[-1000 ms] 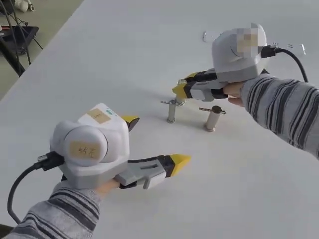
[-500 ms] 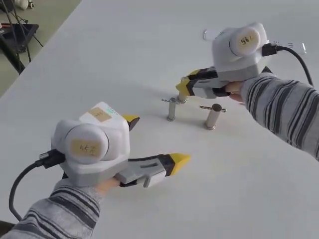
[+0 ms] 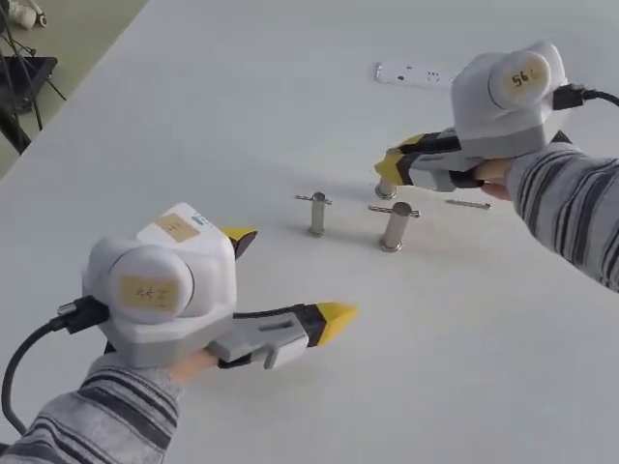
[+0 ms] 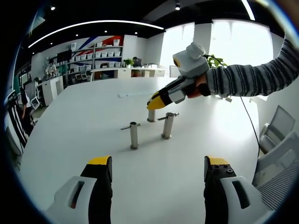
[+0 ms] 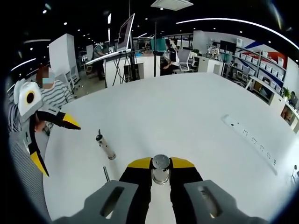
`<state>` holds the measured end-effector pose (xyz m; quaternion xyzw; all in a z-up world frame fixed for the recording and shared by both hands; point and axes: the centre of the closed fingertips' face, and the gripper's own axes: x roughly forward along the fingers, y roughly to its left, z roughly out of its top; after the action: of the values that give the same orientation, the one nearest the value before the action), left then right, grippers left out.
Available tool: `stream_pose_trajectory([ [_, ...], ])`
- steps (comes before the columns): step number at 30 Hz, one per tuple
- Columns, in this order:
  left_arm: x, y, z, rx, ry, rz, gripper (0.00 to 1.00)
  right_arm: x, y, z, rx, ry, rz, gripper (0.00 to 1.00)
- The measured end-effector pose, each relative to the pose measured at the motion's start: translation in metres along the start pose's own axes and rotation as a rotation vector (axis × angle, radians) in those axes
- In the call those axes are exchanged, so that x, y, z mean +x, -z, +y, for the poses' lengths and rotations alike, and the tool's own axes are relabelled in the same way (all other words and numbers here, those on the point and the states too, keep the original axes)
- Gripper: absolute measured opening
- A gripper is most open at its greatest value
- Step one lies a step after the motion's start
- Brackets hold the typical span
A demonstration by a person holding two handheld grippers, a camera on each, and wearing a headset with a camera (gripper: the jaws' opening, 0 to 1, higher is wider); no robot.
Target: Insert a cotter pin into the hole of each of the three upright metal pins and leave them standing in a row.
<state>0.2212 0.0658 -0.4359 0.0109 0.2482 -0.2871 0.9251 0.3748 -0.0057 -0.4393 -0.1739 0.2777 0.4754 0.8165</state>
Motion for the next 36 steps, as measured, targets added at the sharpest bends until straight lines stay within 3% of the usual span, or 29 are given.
stream_pose_trajectory([
  [9,-0.004,-0.002,-0.006,0.015,0.016,-0.003,0.88,-0.032,0.024,-0.010,0.032,0.047,0.023,0.08],
  [17,-0.007,-0.004,-0.008,0.016,0.025,-0.005,0.94,-0.053,0.039,-0.010,0.057,0.072,0.033,0.08],
  [25,-0.009,-0.007,-0.011,0.019,0.034,-0.013,0.98,-0.069,0.051,-0.003,0.073,0.084,0.037,0.08],
  [31,-0.010,-0.009,-0.012,0.023,0.033,-0.020,0.99,-0.072,0.060,0.002,0.064,0.080,0.051,0.08],
  [36,-0.012,-0.010,-0.013,0.028,0.032,-0.026,0.99,-0.077,0.064,0.014,0.054,0.079,0.053,0.08],
])
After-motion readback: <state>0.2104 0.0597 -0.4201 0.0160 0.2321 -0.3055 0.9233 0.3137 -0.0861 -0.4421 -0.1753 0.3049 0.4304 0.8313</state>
